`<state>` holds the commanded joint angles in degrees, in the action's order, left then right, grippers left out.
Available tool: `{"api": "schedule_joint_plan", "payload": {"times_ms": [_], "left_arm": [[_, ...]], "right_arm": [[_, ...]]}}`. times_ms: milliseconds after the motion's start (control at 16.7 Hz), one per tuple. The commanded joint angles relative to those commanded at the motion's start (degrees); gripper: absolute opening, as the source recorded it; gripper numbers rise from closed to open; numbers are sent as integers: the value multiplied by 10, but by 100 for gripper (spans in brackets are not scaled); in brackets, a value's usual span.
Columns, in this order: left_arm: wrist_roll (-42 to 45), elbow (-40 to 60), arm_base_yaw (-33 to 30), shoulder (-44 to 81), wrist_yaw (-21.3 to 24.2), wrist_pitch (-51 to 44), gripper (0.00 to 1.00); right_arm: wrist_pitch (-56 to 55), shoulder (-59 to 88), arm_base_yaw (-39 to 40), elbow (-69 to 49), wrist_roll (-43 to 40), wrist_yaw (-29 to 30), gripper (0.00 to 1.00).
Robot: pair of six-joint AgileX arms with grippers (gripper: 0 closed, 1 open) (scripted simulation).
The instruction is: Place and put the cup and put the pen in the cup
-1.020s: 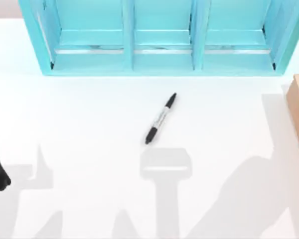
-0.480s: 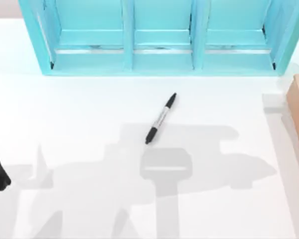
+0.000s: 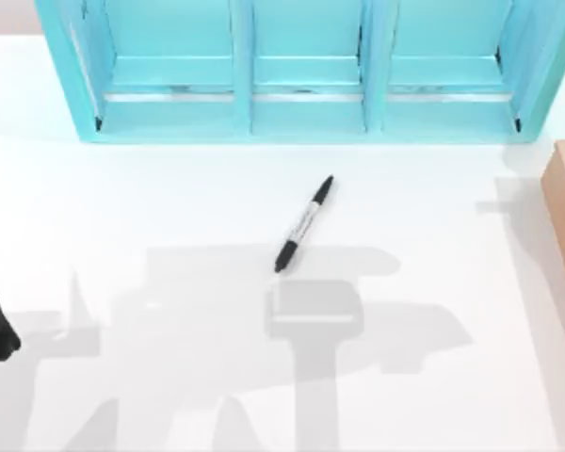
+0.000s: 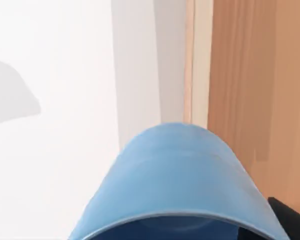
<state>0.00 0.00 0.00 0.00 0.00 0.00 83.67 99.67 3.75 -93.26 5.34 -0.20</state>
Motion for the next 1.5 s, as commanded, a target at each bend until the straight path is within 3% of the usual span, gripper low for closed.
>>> {"api": "schedule_joint_plan", "payload": {"times_ms": [600,1500], "left_arm": [[0,0,0,0,0,0,100],[0,0,0,0,0,0,100]], "right_arm": [[-206,83,170,87,164,-18,0],[-304,121,189,148,184,-18,0]]}}
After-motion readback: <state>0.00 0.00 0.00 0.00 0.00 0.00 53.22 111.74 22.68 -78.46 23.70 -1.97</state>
